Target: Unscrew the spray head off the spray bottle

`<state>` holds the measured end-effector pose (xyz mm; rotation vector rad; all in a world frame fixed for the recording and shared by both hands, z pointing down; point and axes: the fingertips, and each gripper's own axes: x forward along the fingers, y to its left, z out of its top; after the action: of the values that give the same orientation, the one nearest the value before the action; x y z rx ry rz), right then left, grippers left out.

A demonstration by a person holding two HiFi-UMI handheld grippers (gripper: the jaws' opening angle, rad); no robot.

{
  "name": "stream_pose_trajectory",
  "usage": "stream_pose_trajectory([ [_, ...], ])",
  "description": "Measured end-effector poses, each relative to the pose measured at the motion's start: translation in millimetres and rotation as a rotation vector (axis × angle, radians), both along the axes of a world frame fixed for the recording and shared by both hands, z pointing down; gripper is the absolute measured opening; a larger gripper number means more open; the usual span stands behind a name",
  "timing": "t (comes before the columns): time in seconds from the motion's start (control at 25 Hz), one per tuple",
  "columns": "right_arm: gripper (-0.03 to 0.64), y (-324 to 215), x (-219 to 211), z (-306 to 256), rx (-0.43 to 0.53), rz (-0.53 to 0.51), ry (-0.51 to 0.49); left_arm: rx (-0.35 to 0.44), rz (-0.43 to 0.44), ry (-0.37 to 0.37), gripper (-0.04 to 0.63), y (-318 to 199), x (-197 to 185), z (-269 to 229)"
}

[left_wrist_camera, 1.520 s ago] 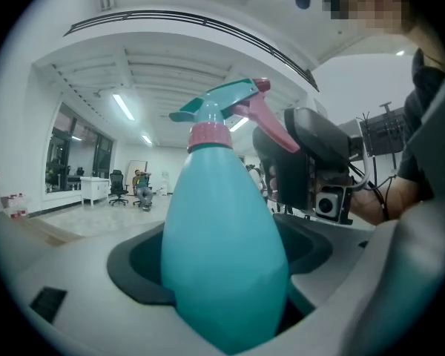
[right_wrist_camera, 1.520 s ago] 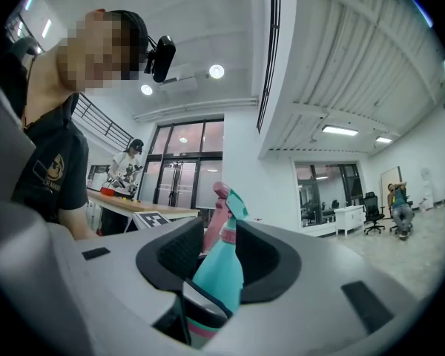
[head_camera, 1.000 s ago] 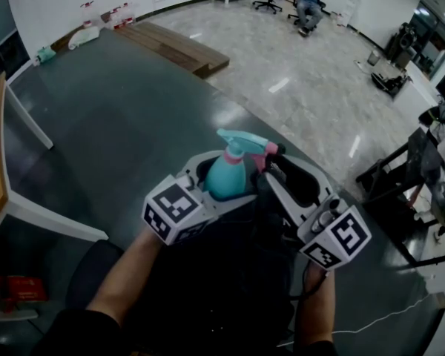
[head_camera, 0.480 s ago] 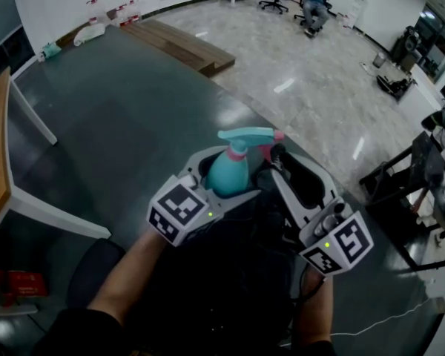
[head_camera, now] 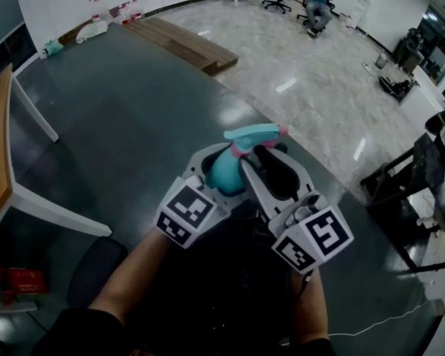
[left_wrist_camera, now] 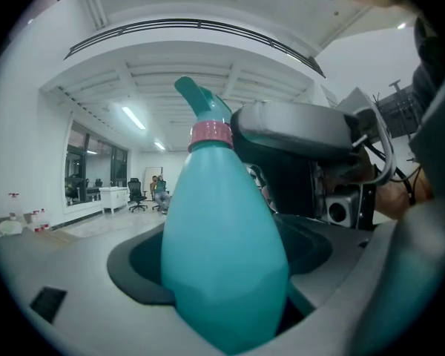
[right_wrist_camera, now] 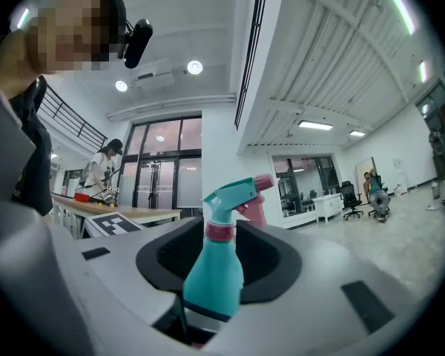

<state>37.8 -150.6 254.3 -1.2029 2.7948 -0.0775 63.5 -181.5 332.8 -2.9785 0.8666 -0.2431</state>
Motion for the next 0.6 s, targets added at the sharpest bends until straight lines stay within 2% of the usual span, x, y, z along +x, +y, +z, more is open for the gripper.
stream_pose_trajectory([
  [0.28, 0.133, -1, -5, -2, 0.001, -0.011, 0.025, 0.020, 0.028, -0.032, 0.419, 8, 6, -1],
  [0.6, 0.133, 8, -2, -9, 0.023, -0.112, 0.031, 0.016, 0.148, -0.045, 0.419, 26, 16, -6],
])
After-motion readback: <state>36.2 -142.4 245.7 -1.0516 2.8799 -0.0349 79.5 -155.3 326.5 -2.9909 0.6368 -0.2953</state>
